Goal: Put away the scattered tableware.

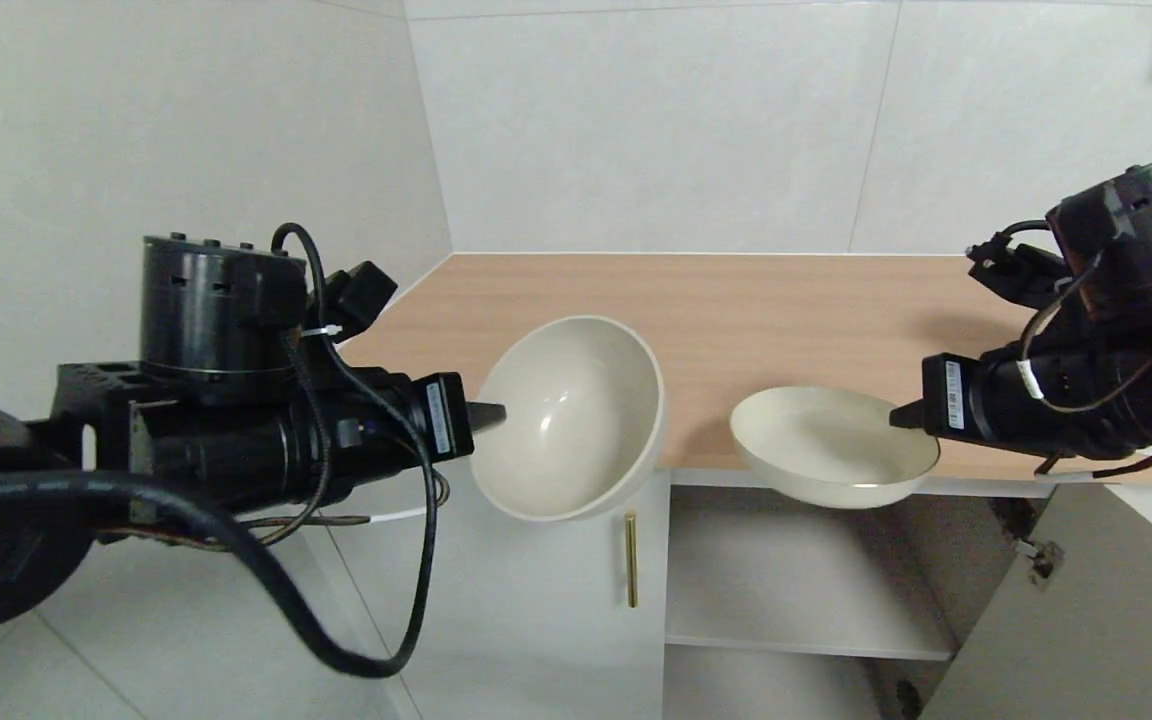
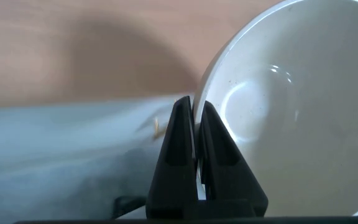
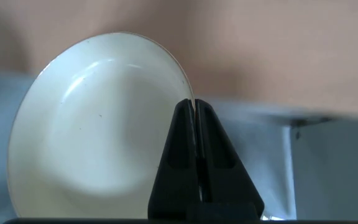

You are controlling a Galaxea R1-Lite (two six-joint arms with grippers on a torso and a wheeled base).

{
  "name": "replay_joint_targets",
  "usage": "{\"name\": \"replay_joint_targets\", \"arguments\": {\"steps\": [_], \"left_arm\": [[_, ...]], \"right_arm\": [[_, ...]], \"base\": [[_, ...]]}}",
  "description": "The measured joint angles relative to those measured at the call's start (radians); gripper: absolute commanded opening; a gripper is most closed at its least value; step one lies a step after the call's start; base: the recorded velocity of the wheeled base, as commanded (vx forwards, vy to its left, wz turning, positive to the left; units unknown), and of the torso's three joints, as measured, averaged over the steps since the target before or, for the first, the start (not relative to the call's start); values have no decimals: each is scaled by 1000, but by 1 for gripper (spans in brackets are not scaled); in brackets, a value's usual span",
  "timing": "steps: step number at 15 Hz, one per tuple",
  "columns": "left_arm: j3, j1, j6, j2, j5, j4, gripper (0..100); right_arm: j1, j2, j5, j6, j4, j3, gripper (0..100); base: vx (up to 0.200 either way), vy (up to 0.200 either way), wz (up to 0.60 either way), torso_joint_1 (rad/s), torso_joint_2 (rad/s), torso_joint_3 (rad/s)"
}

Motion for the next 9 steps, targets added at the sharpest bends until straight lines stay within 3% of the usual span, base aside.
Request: {"name": "replay_joint_targets", "arguments": {"steps": [3,6,9], "left_arm": [[34,1,9,-40,-8,0,0],[40,1,9,-42,-9,0,0],[40,-1,10,-41,-11,-7,0]], "right_arm": [[-3,-63,36,-41,-11,69,0],[-5,-76,36,-61,-13,89,0],[-5,-66,35,-68,-15,93,0]], "base": [[0,0,0,0,0,0],[-200,0,0,10,1,-1],[0,0,0,0,0,0]]}}
